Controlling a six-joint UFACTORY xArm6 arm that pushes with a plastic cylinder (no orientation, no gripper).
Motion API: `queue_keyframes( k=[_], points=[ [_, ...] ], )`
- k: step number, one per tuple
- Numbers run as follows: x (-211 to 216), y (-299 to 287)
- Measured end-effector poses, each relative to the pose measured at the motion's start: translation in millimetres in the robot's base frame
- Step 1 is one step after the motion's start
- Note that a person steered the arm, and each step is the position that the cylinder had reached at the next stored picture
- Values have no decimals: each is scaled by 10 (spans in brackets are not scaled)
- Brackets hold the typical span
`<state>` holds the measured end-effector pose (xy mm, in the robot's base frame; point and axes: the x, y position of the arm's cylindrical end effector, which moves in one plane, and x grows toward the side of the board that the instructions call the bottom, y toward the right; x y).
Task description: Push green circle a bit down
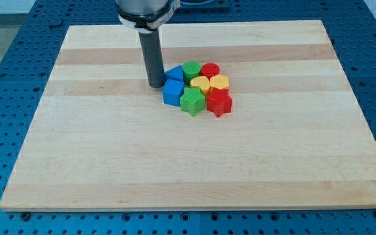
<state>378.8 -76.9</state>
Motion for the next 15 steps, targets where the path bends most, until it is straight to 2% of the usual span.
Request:
queue_keyframes(
  k=[1, 2, 3, 4, 6, 9, 11, 15],
  points=[
    [-49, -39],
    [-271, -403],
    [-551, -492],
    [-663, -222],
    [-691, 163],
    [-489, 560],
    [-599, 687],
    [-541, 877]
  ],
)
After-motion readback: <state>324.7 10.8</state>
